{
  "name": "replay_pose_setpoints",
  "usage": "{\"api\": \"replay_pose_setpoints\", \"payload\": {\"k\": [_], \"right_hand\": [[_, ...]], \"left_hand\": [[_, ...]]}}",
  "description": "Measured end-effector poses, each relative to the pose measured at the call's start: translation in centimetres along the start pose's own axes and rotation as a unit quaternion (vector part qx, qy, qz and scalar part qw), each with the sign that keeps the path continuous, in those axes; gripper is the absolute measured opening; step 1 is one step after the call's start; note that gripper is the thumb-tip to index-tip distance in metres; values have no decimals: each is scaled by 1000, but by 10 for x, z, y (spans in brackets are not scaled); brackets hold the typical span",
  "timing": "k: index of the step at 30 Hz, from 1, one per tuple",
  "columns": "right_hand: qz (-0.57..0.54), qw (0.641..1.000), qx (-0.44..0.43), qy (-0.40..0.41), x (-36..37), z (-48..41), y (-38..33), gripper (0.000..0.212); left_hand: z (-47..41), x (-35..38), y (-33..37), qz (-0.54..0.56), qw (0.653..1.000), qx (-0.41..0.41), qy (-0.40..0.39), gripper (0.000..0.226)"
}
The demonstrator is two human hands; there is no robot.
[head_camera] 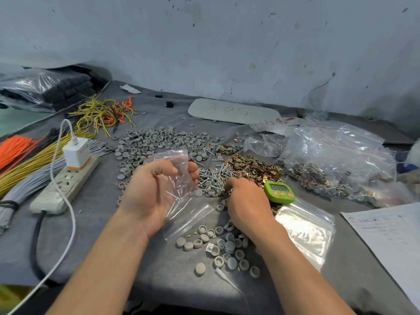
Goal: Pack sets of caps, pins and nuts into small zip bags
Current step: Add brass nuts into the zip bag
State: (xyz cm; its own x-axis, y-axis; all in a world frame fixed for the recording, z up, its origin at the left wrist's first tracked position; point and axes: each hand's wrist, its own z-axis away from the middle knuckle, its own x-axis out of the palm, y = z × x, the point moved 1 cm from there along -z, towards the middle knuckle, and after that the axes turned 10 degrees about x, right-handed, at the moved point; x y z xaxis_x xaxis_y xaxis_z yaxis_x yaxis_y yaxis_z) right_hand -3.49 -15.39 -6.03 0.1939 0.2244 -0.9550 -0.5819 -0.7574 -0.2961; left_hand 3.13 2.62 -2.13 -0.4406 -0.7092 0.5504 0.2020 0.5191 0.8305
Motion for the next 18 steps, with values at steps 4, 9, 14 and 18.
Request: {"api": "replay_pose_setpoints", "payload": {"k": [4,9,14,18], "right_hand": [[-12,999,30,-24,-6,-2,1,25],[-114,991,48,59,-13,4,4,41],[-413,907,26,79,-26,9,6,22],[-556,829,-43,40,-35,20,-2,16]], "left_hand": [[-1,-1,-4,-57,998,-14,10,67],[-1,5,-12,-204,977,49,40,35],[-3,-2,-24,-597,774,206,50,36],[0,7,-38,-663,722,198,-4,48]]}}
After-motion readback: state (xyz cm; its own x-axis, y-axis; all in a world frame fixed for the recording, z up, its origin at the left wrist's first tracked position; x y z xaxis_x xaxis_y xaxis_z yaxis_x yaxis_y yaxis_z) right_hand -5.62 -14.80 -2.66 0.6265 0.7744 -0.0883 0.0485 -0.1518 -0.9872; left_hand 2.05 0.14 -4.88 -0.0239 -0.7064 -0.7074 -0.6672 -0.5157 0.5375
